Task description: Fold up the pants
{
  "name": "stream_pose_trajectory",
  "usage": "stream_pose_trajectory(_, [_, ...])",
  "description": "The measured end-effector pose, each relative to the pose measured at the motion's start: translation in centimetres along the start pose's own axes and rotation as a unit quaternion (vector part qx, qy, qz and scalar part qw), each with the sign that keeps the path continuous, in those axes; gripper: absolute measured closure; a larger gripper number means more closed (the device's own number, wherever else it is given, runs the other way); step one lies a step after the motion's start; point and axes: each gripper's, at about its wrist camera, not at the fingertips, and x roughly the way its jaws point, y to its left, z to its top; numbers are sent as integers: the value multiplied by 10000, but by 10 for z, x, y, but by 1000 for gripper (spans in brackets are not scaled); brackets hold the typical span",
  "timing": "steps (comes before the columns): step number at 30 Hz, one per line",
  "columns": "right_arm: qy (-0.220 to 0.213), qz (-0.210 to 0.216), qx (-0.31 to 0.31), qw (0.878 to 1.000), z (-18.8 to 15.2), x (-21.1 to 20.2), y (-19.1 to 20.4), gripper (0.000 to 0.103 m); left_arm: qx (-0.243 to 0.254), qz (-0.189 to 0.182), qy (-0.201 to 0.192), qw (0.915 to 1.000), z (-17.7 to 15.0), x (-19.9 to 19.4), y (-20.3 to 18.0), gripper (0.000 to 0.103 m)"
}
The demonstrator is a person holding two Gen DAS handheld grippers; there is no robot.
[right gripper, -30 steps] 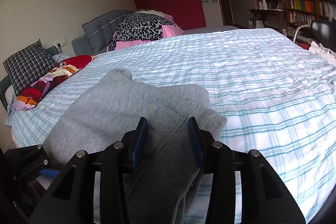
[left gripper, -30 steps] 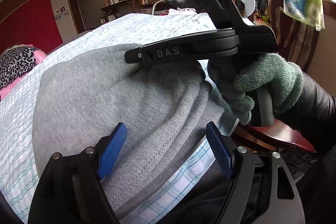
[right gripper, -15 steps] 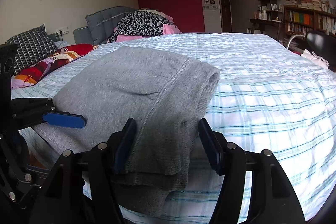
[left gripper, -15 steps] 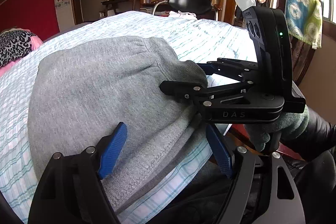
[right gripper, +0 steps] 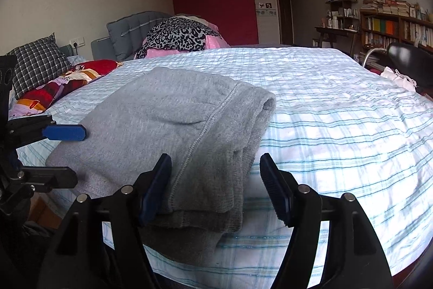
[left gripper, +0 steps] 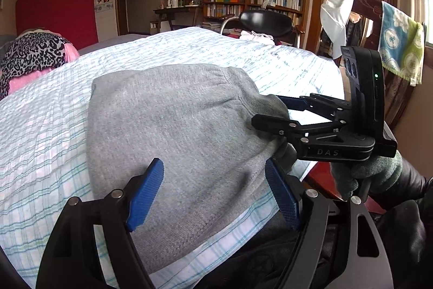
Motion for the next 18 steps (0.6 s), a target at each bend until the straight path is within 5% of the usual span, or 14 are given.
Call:
stream_pose_trajectory(9, [82, 31, 59, 9999, 1, -13, 0, 31, -513, 505, -265, 9971, 4, -13, 18, 16])
stream_pose_trajectory(18, [-105, 30, -87, 9999, 7, -30, 17, 4, -754, 1215, -313, 9892, 6, -14, 26, 5])
